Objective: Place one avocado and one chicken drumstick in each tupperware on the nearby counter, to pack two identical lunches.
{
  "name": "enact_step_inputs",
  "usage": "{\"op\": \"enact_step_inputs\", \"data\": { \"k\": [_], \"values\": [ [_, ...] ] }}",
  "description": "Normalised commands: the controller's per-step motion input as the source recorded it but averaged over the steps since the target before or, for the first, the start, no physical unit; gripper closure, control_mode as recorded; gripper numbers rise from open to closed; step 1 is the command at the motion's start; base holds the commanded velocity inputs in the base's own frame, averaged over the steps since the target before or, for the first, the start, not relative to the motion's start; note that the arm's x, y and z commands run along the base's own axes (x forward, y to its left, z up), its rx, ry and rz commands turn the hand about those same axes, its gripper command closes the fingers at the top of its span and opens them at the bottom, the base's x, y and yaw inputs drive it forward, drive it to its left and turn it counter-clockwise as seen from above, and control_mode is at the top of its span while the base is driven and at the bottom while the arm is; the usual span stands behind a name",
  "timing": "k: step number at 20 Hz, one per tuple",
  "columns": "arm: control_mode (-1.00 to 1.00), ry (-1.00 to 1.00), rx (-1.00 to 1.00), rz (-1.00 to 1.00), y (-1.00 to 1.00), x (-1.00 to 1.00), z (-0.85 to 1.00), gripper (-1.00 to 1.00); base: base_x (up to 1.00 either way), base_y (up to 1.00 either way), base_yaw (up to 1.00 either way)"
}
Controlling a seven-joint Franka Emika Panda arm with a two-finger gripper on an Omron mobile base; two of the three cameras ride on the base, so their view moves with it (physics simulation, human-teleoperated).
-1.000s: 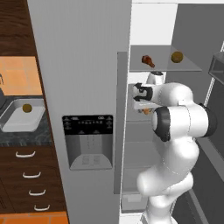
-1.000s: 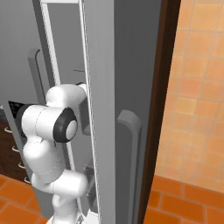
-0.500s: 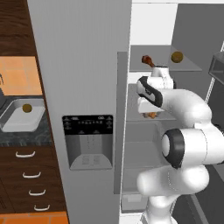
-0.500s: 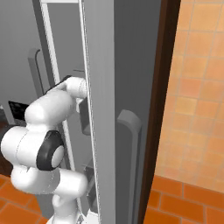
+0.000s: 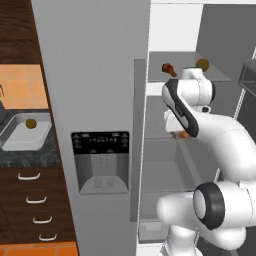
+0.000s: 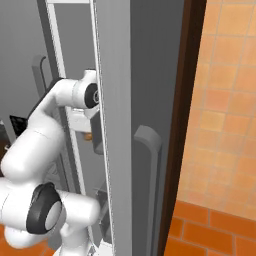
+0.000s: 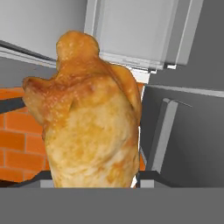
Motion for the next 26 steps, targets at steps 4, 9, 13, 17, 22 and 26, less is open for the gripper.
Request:
{"op": "enact_step_inputs", "data": {
  "k": [4,9,13,17,22,26],
  "values": [
    [-1.0,0.0,0.0,0.0,0.0,-1.0,0.0,1.0,0.0,0.0,0.0],
    [1.0,0.0,-0.01,0.01,0.04,-0.4,0.0,1.0,-0.47,0.45,0.16],
    [1.0,0.0,0.0,0.0,0.0,0.0,0.0,1.0,-0.23,1.0,0.5],
    [1.0,0.0,0.0,0.0,0.0,0.0,0.0,1.0,0.08,1.0,0.4],
    [1.0,0.0,0.0,0.0,0.0,0.0,0.0,1.0,0.85,1.0,0.2],
    [1.0,0.0,0.0,0.0,0.0,0.0,0.0,1.0,1.0,0.99,-0.1]
  ]
}}
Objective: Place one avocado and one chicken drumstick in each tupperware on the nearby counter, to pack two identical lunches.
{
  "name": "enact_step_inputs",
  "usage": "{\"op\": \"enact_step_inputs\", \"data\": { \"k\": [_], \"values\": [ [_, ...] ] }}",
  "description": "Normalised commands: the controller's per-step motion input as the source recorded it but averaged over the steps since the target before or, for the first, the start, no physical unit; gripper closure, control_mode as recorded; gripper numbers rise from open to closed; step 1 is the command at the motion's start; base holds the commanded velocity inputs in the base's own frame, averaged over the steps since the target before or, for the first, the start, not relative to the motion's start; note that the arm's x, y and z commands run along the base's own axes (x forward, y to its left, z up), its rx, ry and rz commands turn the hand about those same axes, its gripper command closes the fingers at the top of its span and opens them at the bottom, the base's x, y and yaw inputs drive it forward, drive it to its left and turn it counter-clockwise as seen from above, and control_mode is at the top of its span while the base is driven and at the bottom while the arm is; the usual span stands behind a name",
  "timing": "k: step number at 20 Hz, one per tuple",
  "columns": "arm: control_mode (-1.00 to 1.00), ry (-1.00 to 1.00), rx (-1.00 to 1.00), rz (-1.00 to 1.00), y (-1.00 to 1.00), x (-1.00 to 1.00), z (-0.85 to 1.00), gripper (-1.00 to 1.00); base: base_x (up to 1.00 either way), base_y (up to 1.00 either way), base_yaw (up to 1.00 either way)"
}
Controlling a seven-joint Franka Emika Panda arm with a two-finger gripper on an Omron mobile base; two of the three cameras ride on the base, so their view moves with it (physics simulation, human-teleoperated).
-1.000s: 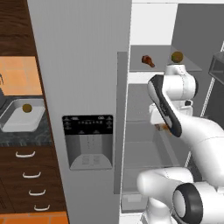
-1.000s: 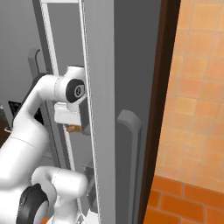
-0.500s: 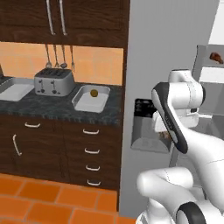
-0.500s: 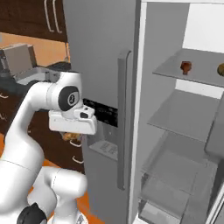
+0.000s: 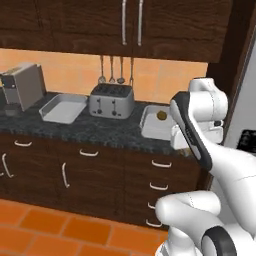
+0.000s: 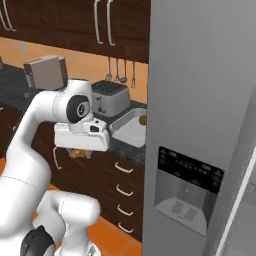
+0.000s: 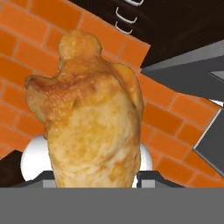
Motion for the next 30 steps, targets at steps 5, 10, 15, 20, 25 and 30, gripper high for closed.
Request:
{"op": "enact_step_inputs", "data": {
  "k": [5,10,15,20,25,30],
  "values": [
    [1.0,0.0,0.0,0.0,0.0,0.0,0.0,1.0,0.87,0.45,-0.41],
    [1.0,0.0,0.0,0.0,0.0,0.0,0.0,1.0,0.63,0.39,-0.5],
    [1.0,0.0,0.0,0.0,0.0,0.0,0.0,1.0,0.56,0.6,-0.4],
    [1.0,0.0,0.0,0.0,0.0,0.0,0.0,1.0,0.4,0.14,-0.33],
    [-1.0,-0.01,-0.03,-0.1,-0.07,0.21,-0.21,1.0,0.4,-0.16,-0.18],
    [-1.0,0.0,-0.05,-0.29,0.0,0.45,-0.6,1.0,0.0,0.0,0.0]
  ]
}}
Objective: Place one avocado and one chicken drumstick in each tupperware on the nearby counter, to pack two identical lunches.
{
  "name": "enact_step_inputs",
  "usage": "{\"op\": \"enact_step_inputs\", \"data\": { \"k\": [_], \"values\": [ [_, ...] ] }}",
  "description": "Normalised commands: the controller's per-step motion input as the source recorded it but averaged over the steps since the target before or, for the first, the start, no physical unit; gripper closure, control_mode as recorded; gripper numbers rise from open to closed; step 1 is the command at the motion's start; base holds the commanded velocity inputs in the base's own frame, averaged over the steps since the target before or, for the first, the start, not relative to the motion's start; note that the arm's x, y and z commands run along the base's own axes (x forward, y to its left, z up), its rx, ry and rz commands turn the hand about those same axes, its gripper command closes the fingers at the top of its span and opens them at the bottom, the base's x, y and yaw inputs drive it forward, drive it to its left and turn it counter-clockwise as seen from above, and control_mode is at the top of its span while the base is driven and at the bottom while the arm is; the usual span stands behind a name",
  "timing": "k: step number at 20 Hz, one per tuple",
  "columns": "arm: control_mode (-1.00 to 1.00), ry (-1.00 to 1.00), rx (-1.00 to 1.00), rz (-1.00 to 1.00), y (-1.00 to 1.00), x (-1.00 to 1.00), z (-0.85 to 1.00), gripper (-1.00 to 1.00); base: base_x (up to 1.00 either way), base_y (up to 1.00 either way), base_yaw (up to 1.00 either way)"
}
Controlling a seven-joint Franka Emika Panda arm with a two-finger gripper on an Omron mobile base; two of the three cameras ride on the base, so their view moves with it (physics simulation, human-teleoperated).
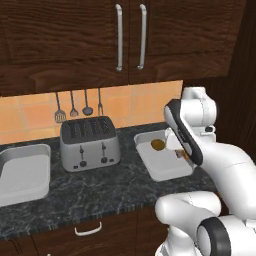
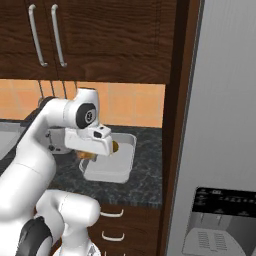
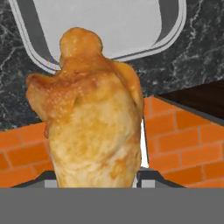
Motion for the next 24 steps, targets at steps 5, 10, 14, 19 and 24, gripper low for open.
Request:
{"op": "enact_step_inputs", "data": {
  "k": [5,10,14,19,24],
  "values": [
    [-1.0,0.0,-0.01,-0.39,0.08,0.26,-0.7,1.0,0.0,0.0,0.0],
    [-1.0,-0.01,-0.02,-0.56,-0.06,0.5,-0.46,1.0,0.0,0.0,0.0],
    [-1.0,-0.11,-0.13,-0.41,0.0,0.66,-0.38,1.0,0.0,0.0,0.0],
    [-1.0,-0.01,-0.06,-0.21,0.0,0.73,-0.36,1.0,0.0,0.0,0.0],
    [-1.0,0.0,0.0,-0.06,0.0,0.51,-0.41,1.0,0.0,0.0,0.0]
  ]
}}
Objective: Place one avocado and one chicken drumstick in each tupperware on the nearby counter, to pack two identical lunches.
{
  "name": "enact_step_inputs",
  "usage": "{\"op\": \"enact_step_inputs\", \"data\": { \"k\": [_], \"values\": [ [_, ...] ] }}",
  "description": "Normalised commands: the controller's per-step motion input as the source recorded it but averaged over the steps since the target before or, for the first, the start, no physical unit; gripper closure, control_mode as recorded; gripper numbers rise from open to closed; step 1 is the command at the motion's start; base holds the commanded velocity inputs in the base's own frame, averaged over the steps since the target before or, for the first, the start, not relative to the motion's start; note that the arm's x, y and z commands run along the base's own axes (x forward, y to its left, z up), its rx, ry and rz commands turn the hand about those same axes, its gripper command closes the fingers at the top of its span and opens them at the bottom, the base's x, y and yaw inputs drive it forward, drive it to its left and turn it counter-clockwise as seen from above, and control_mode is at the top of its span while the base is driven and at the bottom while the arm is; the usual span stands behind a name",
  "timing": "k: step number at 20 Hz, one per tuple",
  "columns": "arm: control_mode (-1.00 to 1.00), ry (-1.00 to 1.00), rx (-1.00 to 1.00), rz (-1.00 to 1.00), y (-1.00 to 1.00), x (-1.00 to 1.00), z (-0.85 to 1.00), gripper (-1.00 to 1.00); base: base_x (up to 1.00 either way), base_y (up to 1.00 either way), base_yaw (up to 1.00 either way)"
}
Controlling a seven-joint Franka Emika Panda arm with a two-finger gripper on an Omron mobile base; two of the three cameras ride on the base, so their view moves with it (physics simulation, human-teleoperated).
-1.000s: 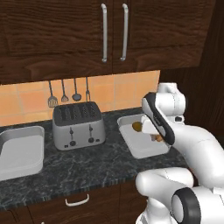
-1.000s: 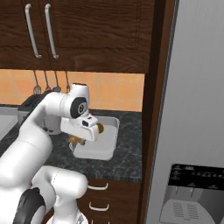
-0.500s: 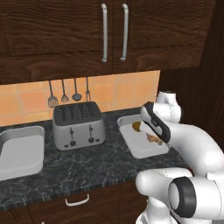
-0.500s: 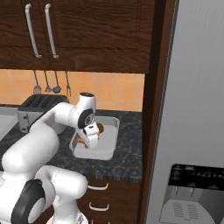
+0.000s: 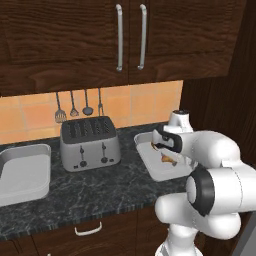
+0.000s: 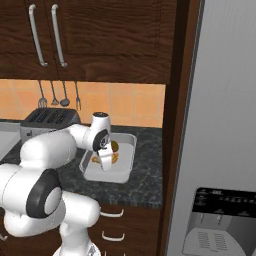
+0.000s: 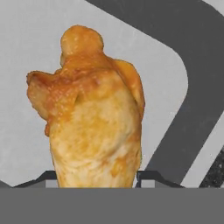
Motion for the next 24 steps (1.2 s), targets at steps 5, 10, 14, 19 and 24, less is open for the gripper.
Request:
{"op": "enact_step_inputs", "data": {
  "k": [5,10,14,19,24],
  "values": [
    [-1.0,0.0,0.0,-0.03,0.0,0.54,-0.39,1.0,0.0,0.0,0.0],
    [-1.0,0.0,0.0,-0.03,-0.07,0.5,-0.29,1.0,0.0,0.0,0.0],
    [-1.0,0.0,0.0,-0.04,-0.02,0.51,-0.3,1.0,0.0,0.0,0.0],
    [-1.0,0.0,0.0,-0.05,-0.07,0.08,-0.16,-1.0,0.0,0.0,0.0],
    [-1.0,-0.01,0.0,-0.04,-0.08,0.0,0.12,-1.0,0.0,0.0,0.0]
  ]
}}
